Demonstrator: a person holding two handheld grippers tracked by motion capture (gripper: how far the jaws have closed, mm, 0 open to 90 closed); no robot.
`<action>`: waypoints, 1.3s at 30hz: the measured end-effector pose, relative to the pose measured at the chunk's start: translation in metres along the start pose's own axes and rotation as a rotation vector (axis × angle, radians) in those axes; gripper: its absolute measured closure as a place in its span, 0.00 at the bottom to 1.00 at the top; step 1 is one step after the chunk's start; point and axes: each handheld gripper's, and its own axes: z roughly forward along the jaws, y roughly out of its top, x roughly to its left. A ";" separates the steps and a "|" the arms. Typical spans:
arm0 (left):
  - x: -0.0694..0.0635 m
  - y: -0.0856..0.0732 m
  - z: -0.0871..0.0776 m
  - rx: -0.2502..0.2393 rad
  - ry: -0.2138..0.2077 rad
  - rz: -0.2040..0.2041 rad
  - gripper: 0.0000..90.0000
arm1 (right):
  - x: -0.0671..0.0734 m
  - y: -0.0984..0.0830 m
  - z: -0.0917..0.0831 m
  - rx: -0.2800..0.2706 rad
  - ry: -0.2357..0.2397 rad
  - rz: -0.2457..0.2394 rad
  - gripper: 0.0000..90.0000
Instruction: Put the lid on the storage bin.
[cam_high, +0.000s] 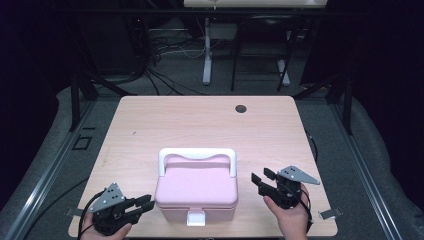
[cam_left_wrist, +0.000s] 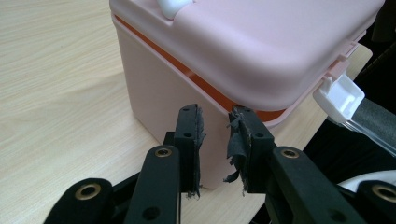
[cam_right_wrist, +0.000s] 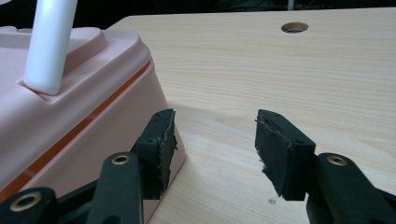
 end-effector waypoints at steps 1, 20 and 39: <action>0.000 0.000 0.000 0.001 0.001 -0.002 0.81 | 0.000 0.000 0.000 0.000 0.000 0.001 0.53; 0.009 -0.002 0.001 -0.009 0.020 -0.021 0.79 | 0.000 -0.001 0.000 -0.003 0.001 0.003 0.53; 0.030 -0.003 0.008 -0.023 0.076 -0.061 0.76 | -0.001 -0.002 0.000 0.003 -0.008 -0.002 0.53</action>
